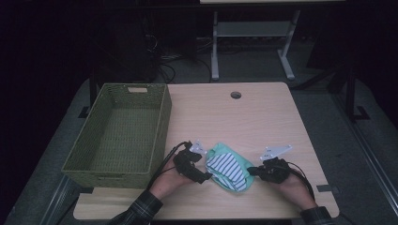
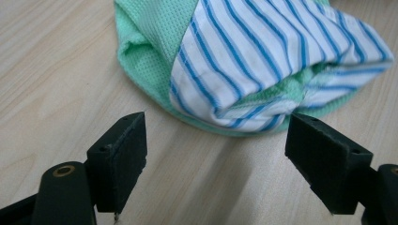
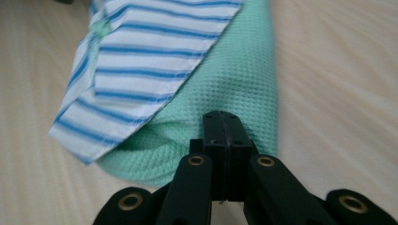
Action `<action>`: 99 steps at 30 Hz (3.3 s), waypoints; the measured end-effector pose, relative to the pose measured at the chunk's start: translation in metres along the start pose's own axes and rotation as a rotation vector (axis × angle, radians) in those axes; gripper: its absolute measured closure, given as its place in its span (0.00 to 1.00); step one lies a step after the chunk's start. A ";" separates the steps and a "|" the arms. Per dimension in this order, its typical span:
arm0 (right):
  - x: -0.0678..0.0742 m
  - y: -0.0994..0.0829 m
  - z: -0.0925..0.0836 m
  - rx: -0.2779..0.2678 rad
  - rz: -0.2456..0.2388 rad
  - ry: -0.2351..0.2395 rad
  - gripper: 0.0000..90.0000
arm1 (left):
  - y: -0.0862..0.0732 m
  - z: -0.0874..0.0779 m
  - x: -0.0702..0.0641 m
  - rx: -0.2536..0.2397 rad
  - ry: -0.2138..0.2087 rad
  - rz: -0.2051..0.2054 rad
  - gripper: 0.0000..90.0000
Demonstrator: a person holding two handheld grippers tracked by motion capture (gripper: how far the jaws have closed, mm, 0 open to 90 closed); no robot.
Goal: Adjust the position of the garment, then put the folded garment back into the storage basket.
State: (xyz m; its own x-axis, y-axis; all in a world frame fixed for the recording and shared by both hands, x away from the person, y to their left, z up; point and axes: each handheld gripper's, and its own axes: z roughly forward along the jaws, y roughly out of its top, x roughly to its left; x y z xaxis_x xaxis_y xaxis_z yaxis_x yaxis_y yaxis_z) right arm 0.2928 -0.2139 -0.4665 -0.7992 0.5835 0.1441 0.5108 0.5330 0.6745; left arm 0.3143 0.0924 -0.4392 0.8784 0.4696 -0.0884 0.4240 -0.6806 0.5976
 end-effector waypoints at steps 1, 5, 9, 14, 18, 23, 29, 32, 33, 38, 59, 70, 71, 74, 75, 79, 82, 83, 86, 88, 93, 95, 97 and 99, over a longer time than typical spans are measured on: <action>0.004 -0.001 0.000 -0.001 0.004 0.011 1.00 | 0.000 0.000 0.000 0.000 0.001 0.002 0.22; 0.016 -0.002 0.002 0.006 -0.020 0.042 1.00 | 0.000 0.000 0.000 0.002 0.001 0.001 0.22; 0.023 -0.002 0.004 0.005 -0.040 0.059 1.00 | 0.000 0.000 0.000 0.006 0.003 0.009 0.22; 0.024 0.000 0.000 -0.013 -0.033 0.047 1.00 | -0.001 0.000 0.001 0.006 0.004 0.008 0.22; 0.018 -0.001 -0.009 -0.051 -0.021 0.010 1.00 | -0.001 -0.001 0.002 0.005 0.007 0.008 0.22; 0.004 -0.007 -0.019 -0.073 0.022 -0.069 0.93 | -0.001 -0.001 0.002 0.004 0.009 0.008 0.22; -0.016 -0.020 -0.033 -0.114 0.097 -0.171 0.71 | 0.000 -0.002 0.001 0.007 0.011 0.015 0.22; -0.027 -0.028 -0.039 -0.120 0.130 -0.227 0.59 | 0.001 -0.003 0.001 0.004 0.011 0.014 0.22; -0.030 -0.031 -0.041 -0.126 0.145 -0.243 0.56 | 0.001 -0.003 0.000 0.000 0.012 0.014 0.22; -0.048 -0.043 -0.042 -0.115 0.207 -0.310 0.40 | 0.006 -0.007 -0.003 -0.017 0.008 0.019 0.22; -0.054 -0.047 -0.034 -0.113 0.198 -0.363 0.28 | 0.019 0.012 -0.035 -0.008 -0.039 0.091 0.22; -0.055 -0.047 -0.034 -0.112 0.203 -0.367 0.27 | 0.012 0.033 -0.039 0.070 -0.023 0.120 0.21; -0.055 -0.047 -0.034 -0.112 0.204 -0.367 0.27 | 0.012 0.033 -0.039 0.069 -0.019 0.122 0.21; -0.055 -0.047 -0.034 -0.112 0.204 -0.368 0.27 | 0.011 0.034 -0.040 0.065 -0.012 0.123 0.21; -0.055 -0.047 -0.034 -0.111 0.205 -0.369 0.26 | 0.011 0.034 -0.040 0.064 -0.006 0.126 0.21; -0.055 -0.047 -0.034 -0.111 0.206 -0.371 0.25 | 0.011 0.033 -0.041 0.069 0.005 0.129 0.24; -0.055 -0.047 -0.033 -0.110 0.213 -0.376 0.24 | 0.011 0.032 -0.040 0.077 0.009 0.129 0.30; -0.055 -0.047 -0.033 -0.110 0.214 -0.376 0.24 | 0.011 0.031 -0.039 0.080 0.013 0.134 0.34; -0.055 -0.047 -0.033 -0.108 0.216 -0.376 0.23 | 0.011 0.029 -0.037 0.079 0.017 0.137 0.45; -0.055 -0.047 -0.033 -0.108 0.217 -0.377 0.23 | 0.012 0.027 -0.036 0.078 0.016 0.139 0.57; -0.055 -0.047 -0.033 -0.108 0.218 -0.379 0.23 | 0.013 0.026 -0.031 0.079 0.012 0.145 0.76; -0.055 -0.047 -0.033 -0.108 0.218 -0.379 0.23 | 0.013 0.026 -0.030 0.082 0.007 0.143 0.78; -0.055 -0.047 -0.033 -0.108 0.218 -0.379 0.23 | 0.013 0.025 -0.027 0.081 -0.007 0.135 0.79; -0.055 -0.047 -0.033 -0.108 0.218 -0.379 0.23 | 0.013 0.024 -0.024 0.078 -0.030 0.127 0.80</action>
State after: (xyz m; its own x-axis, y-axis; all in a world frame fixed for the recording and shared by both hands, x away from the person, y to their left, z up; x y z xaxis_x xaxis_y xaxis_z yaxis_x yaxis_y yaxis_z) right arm 0.3024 -0.2912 -0.4819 -0.4939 0.8690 0.0296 0.6023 0.3174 0.7325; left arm 0.3046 0.0587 -0.4487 0.9317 0.3609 -0.0409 0.3241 -0.7752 0.5422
